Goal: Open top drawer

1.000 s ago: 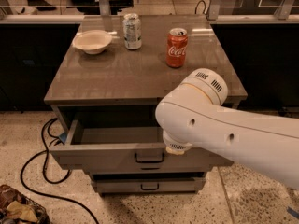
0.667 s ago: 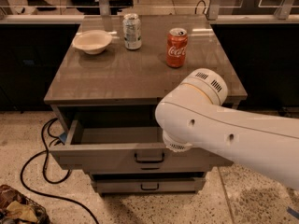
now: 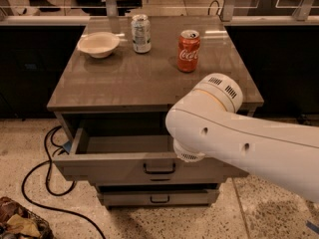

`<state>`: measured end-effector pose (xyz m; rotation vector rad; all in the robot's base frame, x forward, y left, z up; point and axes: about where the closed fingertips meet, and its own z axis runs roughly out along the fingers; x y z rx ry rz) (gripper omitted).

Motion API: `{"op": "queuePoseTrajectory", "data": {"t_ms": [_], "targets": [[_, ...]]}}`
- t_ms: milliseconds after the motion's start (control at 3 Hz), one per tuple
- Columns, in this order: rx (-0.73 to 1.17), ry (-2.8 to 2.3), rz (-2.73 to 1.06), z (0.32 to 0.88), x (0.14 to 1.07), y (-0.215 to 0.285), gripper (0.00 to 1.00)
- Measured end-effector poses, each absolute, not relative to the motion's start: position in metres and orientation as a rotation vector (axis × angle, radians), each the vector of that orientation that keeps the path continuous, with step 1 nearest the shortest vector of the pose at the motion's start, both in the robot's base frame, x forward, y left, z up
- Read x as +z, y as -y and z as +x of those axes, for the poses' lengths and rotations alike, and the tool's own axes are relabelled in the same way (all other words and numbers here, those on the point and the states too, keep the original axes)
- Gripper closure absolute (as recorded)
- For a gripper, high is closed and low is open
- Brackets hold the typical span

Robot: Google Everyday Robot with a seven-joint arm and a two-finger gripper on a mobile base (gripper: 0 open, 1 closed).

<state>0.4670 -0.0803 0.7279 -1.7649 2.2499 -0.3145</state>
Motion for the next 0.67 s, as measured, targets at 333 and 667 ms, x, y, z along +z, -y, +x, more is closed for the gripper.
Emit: {"op": "queuePoseTrajectory", "data": {"t_ms": [333,667], "targets": [[-0.331,-2.231,-1.781,0.480,0.724,0.082,1.00],[-0.341,-2.209,-1.800,0.495,0.721,0.085,1.00]]}}
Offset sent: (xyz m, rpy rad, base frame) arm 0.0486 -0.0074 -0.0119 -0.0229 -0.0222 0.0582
